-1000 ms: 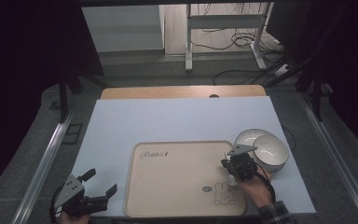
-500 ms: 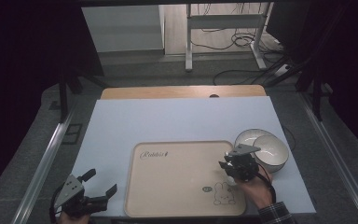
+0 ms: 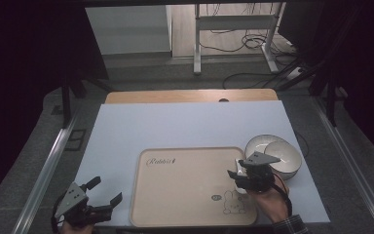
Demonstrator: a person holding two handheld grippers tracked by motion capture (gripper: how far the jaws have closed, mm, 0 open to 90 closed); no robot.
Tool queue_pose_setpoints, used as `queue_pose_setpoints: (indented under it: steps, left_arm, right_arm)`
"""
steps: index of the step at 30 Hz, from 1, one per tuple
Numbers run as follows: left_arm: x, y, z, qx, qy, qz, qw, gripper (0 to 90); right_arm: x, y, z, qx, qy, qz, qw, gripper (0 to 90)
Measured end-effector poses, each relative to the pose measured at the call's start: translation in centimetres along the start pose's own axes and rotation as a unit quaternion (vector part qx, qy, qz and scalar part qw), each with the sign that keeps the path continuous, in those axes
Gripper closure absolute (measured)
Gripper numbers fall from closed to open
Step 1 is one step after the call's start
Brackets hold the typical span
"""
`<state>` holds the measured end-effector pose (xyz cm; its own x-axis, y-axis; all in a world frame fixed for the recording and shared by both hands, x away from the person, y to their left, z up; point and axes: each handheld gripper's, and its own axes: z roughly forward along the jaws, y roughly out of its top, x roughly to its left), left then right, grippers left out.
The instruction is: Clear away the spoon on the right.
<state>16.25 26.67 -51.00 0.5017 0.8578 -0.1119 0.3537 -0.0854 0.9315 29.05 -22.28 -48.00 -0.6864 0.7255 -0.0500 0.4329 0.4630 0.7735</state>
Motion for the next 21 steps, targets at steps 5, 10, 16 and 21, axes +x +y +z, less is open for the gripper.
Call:
queue_pose_setpoints:
  steps: [5,10,16,21]
  left_arm:
    - [0.0,0.0,0.0,0.001,-0.002,0.002,1.0000,4.0]
    - [0.0,0.0,0.0,0.001,-0.003,0.001,1.0000,3.6]
    - [0.0,0.0,0.1,0.001,-0.004,0.004,1.0000,3.2]
    - [0.0,0.0,0.1,0.000,-0.004,0.003,1.0000,3.0]
  right_arm:
    - [0.1,0.2,-0.9,-0.032,-0.005,-0.003,0.9995,29.6]
    - [0.4,0.3,-1.3,-0.049,-0.009,-0.007,0.9987,20.6]
    - [0.7,0.2,-1.6,-0.049,-0.007,-0.006,0.9987,9.6]
    - [0.8,-0.1,-2.2,-0.058,-0.003,0.000,0.9983,6.2]
